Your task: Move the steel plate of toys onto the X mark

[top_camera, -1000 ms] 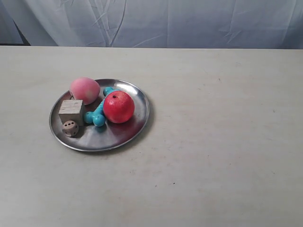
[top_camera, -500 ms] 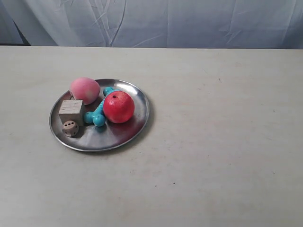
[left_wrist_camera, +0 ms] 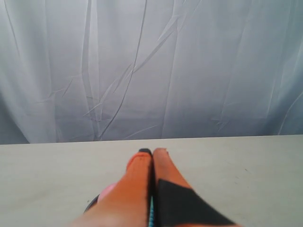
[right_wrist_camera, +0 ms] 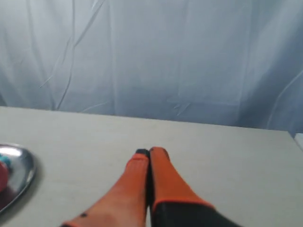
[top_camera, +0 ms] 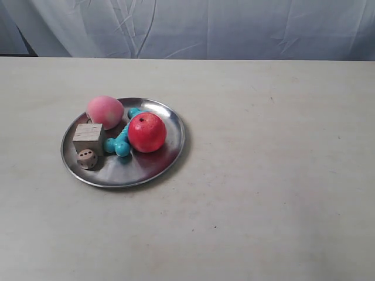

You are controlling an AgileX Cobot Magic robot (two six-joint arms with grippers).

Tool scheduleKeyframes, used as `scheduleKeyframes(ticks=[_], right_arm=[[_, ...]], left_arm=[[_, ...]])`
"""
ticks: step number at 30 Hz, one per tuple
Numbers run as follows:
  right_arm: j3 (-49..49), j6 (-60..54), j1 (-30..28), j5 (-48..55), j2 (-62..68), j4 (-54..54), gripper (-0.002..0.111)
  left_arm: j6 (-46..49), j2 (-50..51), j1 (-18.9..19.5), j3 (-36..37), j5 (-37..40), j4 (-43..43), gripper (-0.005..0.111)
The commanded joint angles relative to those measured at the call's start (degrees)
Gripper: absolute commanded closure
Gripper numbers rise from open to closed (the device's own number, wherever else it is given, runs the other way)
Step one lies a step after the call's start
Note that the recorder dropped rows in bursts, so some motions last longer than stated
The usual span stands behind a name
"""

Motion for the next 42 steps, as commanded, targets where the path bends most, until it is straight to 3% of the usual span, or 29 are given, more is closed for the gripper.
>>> scheduleKeyframes(ticks=[1, 3, 6, 10, 20, 29, 34, 37, 42], right_arm=[[9.6, -0.6, -4.3, -9.5, -6.5, 3.3, 0.108], [15.9, -0.6, -4.5, -12.4, -9.4, 9.2, 0.108], [20.0, -0.4, -4.5, -7.3, -9.4, 11.4, 0.108], [20.2, -0.4, -4.5, -2.8, -9.4, 11.4, 0.108], [20.2, -0.4, -4.5, -2.5, -9.4, 11.4, 0.108], [20.2, -0.2, -4.5, -2.6, -9.4, 11.4, 0.108], [20.2, -0.2, -4.5, -2.6, -9.4, 11.4, 0.108], [20.2, -0.2, -4.5, -2.6, -9.4, 11.4, 0.108], [20.2, -0.2, -4.5, -2.6, -9.4, 11.4, 0.108]], left_arm=[[-0.1, -0.4, -0.4, 0.3, -0.4, -0.6, 0.107], [-0.1, -0.4, -0.4, 0.3, -0.4, -0.6, 0.107], [-0.1, -0.4, -0.4, 0.3, -0.4, -0.6, 0.107], [-0.1, -0.4, -0.4, 0.3, -0.4, -0.6, 0.107], [-0.1, -0.4, -0.4, 0.3, -0.4, -0.7, 0.107], [0.3, -0.5, -0.4, 0.3, -0.7, 4.9, 0.107], [0.3, -0.6, -0.4, 2.2, -0.9, 13.3, 0.107], [0.3, -3.0, 1.0, 7.2, -4.4, 14.3, 0.107], [0.3, -12.1, 7.3, 16.7, -17.2, 6.4, 0.107]])
